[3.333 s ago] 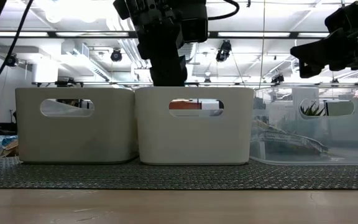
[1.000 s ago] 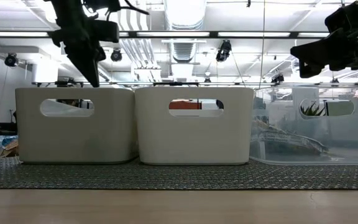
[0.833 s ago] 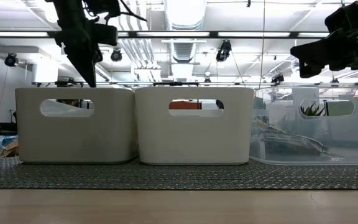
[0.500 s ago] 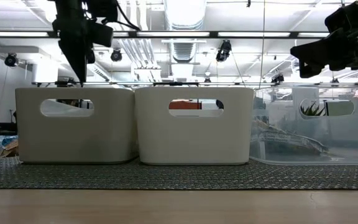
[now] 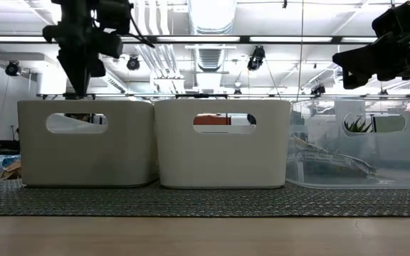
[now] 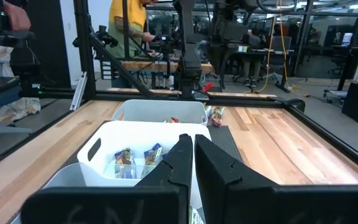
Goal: Pick and place Granola Bars by type
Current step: Put the top red granola bar into the gray bin
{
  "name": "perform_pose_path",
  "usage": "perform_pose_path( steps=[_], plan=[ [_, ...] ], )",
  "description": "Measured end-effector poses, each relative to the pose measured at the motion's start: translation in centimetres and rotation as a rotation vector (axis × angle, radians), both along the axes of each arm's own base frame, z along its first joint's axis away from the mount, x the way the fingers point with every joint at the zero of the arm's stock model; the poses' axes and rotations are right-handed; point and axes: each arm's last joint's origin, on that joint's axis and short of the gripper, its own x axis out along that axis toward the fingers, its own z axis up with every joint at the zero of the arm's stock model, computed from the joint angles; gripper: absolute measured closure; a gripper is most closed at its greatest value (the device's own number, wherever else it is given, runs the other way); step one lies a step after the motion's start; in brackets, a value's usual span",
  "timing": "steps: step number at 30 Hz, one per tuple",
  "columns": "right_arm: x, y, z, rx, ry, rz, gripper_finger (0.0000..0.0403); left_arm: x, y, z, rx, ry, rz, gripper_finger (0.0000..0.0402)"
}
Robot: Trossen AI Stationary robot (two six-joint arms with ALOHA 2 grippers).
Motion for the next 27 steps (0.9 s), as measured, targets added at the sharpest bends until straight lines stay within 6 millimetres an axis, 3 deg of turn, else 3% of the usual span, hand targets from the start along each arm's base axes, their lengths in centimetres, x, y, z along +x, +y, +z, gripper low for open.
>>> perform_pose_path(
  steps=[9, 21, 27],
  plan=[
    [0.0, 0.0, 0.0, 0.0, 0.0, 0.0, 0.0394, -0.8, 0.5, -0.6, 0.017, 0.063, -0.196, 0.0401],
    [0.0, 0.0, 0.0, 0.0, 0.0, 0.0, 0.0394, -1.1, 0.9, -1.2, -0.001, 0.074, -0.102, 0.04],
    [0.0, 0.0, 0.0, 0.0, 0.0, 0.0, 0.0394, -1.2, 0.8, -1.7, -0.002, 0.094, -0.101, 0.036]
  ],
)
